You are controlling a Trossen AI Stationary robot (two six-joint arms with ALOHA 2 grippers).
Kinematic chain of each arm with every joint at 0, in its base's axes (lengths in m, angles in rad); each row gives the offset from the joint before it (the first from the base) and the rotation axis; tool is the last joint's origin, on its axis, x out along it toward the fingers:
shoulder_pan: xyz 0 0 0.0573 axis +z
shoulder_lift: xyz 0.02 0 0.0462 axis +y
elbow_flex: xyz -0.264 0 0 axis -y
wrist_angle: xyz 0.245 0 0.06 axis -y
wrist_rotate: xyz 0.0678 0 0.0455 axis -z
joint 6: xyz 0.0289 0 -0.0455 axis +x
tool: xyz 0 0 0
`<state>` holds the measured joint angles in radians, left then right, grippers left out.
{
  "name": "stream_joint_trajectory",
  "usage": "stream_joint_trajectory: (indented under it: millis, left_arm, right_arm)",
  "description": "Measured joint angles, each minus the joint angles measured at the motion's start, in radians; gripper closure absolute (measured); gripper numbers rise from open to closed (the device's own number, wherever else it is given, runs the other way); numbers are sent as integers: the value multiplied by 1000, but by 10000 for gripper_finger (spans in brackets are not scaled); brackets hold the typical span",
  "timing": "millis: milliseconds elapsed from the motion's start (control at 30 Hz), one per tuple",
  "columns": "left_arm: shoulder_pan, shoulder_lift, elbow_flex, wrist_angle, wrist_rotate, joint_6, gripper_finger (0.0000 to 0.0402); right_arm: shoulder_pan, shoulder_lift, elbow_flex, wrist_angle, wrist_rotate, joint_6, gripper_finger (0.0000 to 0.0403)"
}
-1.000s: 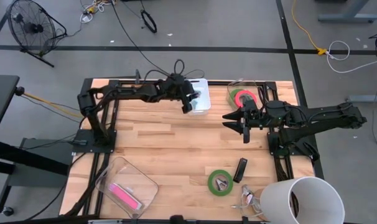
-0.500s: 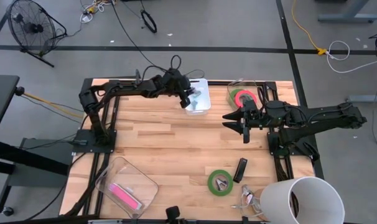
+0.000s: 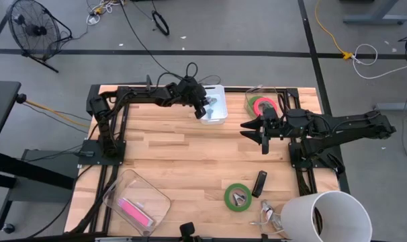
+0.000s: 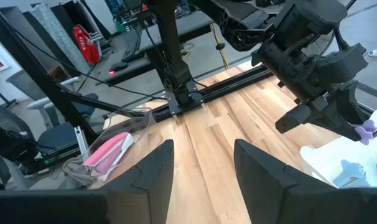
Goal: Pick and place Stapler, Stapler remover, tape
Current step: Put the purple staple remover into the white bin, then put the green tape into the top transparent bin
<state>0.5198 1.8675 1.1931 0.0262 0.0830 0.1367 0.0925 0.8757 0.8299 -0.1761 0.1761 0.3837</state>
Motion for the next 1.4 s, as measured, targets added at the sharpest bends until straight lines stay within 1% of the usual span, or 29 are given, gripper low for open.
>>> stream_joint_trajectory:
  millis: [200,300,400,667,833,933,1067,1400]
  left_arm:
    - [-3,0,0,0,0,-21,293]
    - [-3,0,0,0,-8,-20,280]
    - [-2,0,0,0,-17,-20,253]
    - [-2,0,0,0,-19,-21,163]
    - [-2,0,0,0,-19,-48,125]
    - [-2,-10,0,-1,-1,-73,118]
    - [-9,-48,1,0,34,-100,120]
    - [-90,-205,2,-2,43,-92,126]
  right_arm:
    - [0,0,0,0,-1,0,237]
    - [0,0,0,0,-1,0,237]
    - [0,0,0,0,-4,0,237]
    - [0,0,0,0,-4,1,237]
    - [0,0,0,0,-4,0,237]
    - [0,0,0,-1,-4,0,237]
    - [0,0,0,-5,-4,0,237]
    - [0,0,0,-26,-4,0,237]
